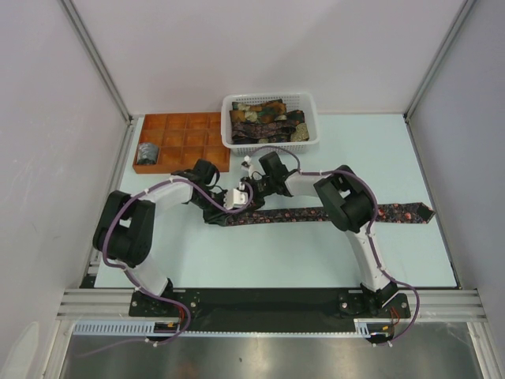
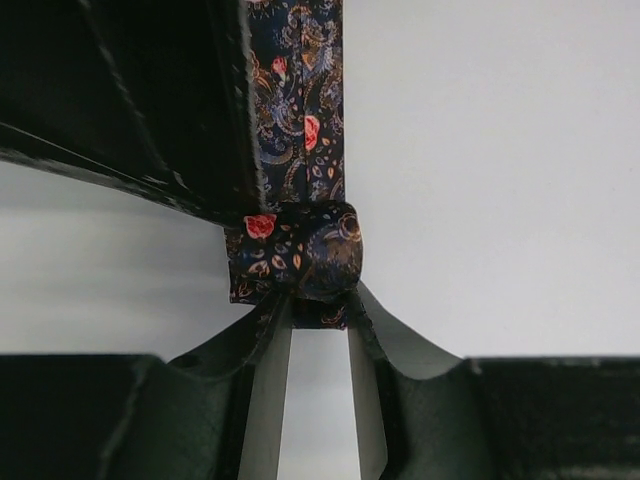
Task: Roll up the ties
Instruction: Roll the tie at the center of the board.
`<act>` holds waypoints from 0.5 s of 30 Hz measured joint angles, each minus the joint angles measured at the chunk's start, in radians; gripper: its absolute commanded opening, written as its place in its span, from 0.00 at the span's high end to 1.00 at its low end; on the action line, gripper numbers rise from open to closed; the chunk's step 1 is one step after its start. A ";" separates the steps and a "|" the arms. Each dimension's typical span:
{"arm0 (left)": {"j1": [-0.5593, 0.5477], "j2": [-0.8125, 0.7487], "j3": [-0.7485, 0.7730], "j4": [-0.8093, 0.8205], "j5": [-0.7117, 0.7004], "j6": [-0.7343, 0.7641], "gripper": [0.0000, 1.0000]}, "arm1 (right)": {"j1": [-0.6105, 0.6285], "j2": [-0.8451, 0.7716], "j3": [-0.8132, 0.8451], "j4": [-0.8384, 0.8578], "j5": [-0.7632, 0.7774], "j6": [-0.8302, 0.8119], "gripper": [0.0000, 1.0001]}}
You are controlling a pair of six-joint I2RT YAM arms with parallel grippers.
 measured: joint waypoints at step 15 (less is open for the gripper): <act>-0.002 0.013 0.000 0.008 -0.008 -0.030 0.63 | 0.000 -0.072 -0.054 0.039 -0.042 0.104 0.52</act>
